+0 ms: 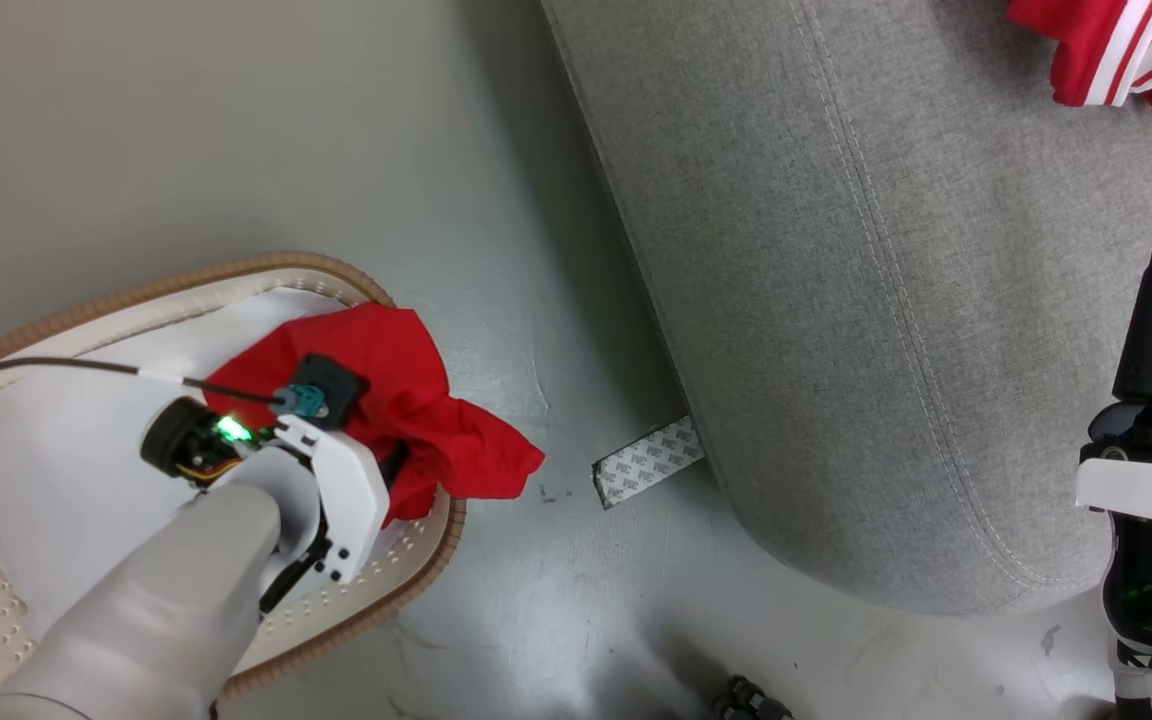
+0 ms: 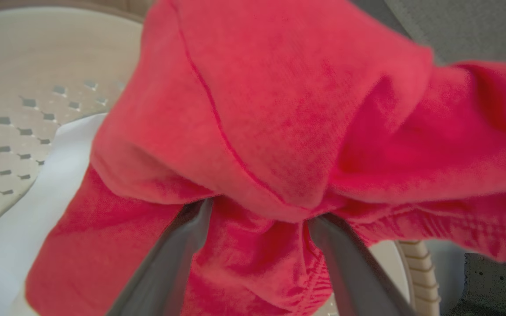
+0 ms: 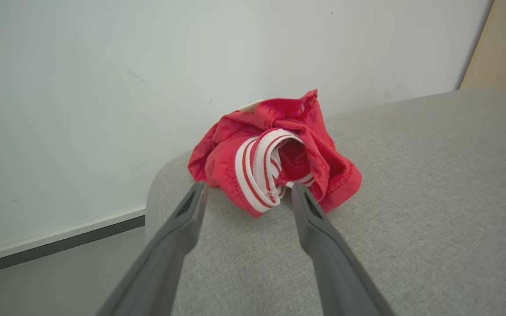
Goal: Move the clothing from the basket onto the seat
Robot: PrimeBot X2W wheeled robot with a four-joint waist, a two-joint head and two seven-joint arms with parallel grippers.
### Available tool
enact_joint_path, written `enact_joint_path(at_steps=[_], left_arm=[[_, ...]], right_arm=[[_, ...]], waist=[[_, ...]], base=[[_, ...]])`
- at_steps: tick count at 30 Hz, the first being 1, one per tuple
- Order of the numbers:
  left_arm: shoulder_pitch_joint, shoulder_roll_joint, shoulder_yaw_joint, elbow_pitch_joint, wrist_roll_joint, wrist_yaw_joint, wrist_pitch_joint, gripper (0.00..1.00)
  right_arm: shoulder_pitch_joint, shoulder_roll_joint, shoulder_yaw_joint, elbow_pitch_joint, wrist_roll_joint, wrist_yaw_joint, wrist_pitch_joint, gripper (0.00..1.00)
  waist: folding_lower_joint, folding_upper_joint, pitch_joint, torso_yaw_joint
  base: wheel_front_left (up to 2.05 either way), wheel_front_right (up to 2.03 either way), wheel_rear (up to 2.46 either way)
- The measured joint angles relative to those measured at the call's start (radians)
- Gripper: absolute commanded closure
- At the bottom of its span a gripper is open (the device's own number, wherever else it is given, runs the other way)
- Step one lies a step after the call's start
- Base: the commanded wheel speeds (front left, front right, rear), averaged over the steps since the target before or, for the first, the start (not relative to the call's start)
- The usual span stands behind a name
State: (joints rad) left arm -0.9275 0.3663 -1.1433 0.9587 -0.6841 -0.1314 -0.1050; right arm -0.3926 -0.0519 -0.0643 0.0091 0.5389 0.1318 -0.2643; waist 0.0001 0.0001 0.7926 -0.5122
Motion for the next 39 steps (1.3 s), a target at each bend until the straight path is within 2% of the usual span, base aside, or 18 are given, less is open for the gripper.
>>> enact_joint_path(at_steps=[1,2,3,4,6,18,30,34,39], left_arm=[[-0.002,-0.001,-0.009,0.007,-0.011,0.000,-0.011,0.00],[-0.003,-0.002,-0.023,0.014,-0.017,0.000,-0.024,0.04],[-0.006,-0.003,-0.036,0.020,-0.019,0.000,-0.035,0.22],[-0.010,-0.004,-0.049,0.024,-0.023,0.000,-0.040,0.53],[-0.015,-0.006,-0.073,0.026,-0.030,0.000,-0.060,1.00],[-0.036,-0.029,-0.127,0.034,-0.100,0.000,-0.101,1.00],[0.028,-0.104,-0.129,0.037,-0.167,0.000,-0.156,1.00],[0.040,-0.122,-0.065,-0.023,-0.168,0.000,-0.158,1.00],[0.101,-0.135,0.035,-0.094,-0.118,0.000,-0.159,1.00]], right_arm=[[0.000,0.000,0.001,0.002,0.001,0.000,0.000,0.00],[0.000,0.000,0.002,0.005,0.002,0.000,0.000,0.00],[0.000,0.000,0.005,0.007,0.003,0.000,0.000,0.00],[0.001,0.000,0.008,0.008,0.003,0.000,0.000,0.00],[0.001,0.000,0.014,0.009,0.003,0.000,0.000,0.00],[-0.004,0.001,0.009,0.019,-0.031,0.000,0.000,0.00],[0.020,0.002,-0.029,0.018,-0.119,0.000,0.000,0.00],[0.043,0.002,-0.034,0.025,-0.151,0.000,0.000,0.00],[0.071,-0.002,-0.017,0.049,-0.179,0.000,0.000,0.00]], waist=[[0.0000,-0.0001,0.001,-0.001],[0.0000,0.0000,0.001,-0.002],[0.0000,0.0000,0.000,-0.003],[0.0000,0.0000,-0.001,-0.003],[0.0000,-0.0001,-0.001,-0.004],[-0.0001,0.0000,-0.029,0.027],[-0.0001,0.0000,-0.187,0.104],[-0.0001,0.0000,-0.255,0.142],[-0.0001,-0.0001,-0.351,0.196]], base=[[0.00,0.00,0.00],[0.00,0.00,0.00],[0.00,0.00,0.00],[0.00,0.00,0.00],[0.00,0.00,0.00],[0.00,0.00,0.00],[0.00,0.00,0.00],[0.00,0.00,0.00],[0.00,0.00,0.00]])
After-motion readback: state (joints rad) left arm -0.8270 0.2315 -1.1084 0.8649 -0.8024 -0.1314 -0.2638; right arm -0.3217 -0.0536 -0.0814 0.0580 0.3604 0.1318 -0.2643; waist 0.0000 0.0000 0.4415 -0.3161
